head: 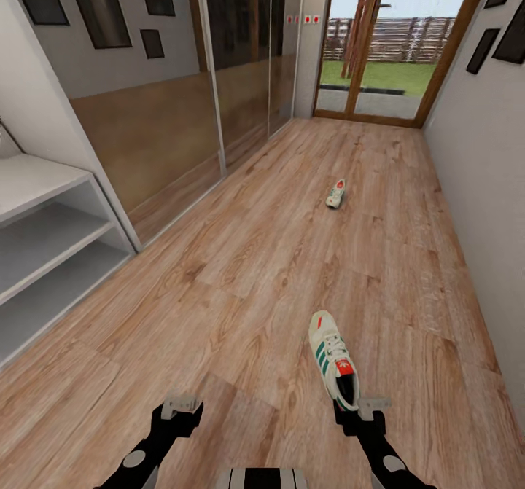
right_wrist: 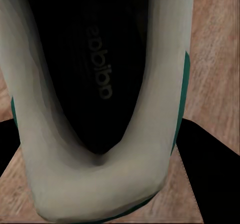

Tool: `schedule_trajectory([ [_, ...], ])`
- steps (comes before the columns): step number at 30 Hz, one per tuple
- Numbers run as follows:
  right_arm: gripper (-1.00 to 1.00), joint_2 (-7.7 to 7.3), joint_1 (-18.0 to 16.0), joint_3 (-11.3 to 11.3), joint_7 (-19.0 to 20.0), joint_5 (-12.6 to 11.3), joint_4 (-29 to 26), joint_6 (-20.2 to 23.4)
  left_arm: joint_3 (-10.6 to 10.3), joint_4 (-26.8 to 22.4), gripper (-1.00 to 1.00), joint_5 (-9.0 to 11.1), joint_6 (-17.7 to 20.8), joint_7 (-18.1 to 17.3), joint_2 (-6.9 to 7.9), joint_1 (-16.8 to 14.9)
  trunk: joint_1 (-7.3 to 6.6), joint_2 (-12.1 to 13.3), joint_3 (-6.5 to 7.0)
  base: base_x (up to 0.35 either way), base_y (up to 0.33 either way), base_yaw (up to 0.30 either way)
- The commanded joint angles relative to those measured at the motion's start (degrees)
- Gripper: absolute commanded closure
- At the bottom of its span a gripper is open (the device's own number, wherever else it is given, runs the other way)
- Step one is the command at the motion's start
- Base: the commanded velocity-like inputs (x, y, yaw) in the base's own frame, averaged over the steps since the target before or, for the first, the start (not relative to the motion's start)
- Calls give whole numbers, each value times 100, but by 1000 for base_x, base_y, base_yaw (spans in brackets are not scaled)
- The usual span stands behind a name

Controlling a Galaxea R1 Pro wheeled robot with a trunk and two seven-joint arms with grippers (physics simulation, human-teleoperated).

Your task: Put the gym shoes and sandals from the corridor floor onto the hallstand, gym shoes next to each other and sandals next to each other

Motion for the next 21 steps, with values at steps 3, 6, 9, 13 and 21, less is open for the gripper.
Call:
schedule_trajectory([
  [3,100,-11,15,-11,-8,39,168,-234,98,42,-100,-44,-212,-21,60,154,-9,3,90,0,0,-76],
  [6,100,-15,46,-11,-4,40,309,-432,174,77,-100,-38,-377,-17,103,257,-16,7,182,0,0,-76],
  [9,100,-18,76,-11,-2,40,504,-688,301,100,-100,-39,-564,-16,137,410,-24,11,274,0,0,-76],
  [13,100,-21,91,-11,-1,40,714,-878,474,99,-100,-41,-683,-20,161,626,-34,16,397,0,0,-76],
  [21,100,-28,217,-11,5,40,819,-960,670,111,-100,-32,-999,-21,362,949,-55,27,643,0,0,-76],
])
